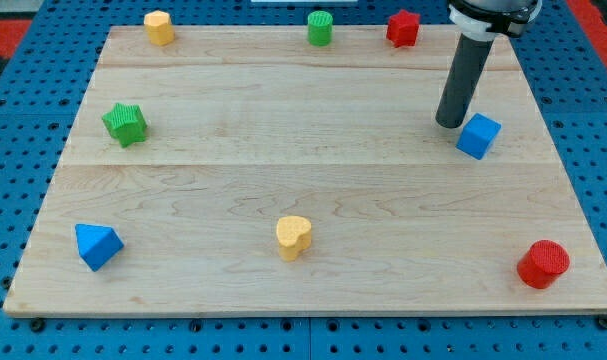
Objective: Move your arm towards the top right
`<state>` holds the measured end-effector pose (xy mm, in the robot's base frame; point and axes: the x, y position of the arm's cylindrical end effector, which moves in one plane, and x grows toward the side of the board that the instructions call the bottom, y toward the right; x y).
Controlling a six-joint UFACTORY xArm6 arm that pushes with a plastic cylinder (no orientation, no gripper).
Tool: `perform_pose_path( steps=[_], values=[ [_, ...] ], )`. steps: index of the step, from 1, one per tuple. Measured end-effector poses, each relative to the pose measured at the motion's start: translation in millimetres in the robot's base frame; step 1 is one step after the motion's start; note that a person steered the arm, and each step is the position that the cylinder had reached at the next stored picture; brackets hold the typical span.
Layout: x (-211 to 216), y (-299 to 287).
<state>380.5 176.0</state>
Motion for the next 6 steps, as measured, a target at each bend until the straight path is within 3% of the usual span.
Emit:
perform_pose_path(
  steps=[6],
  values=[
    [-55.2, 22.2]
  ],
)
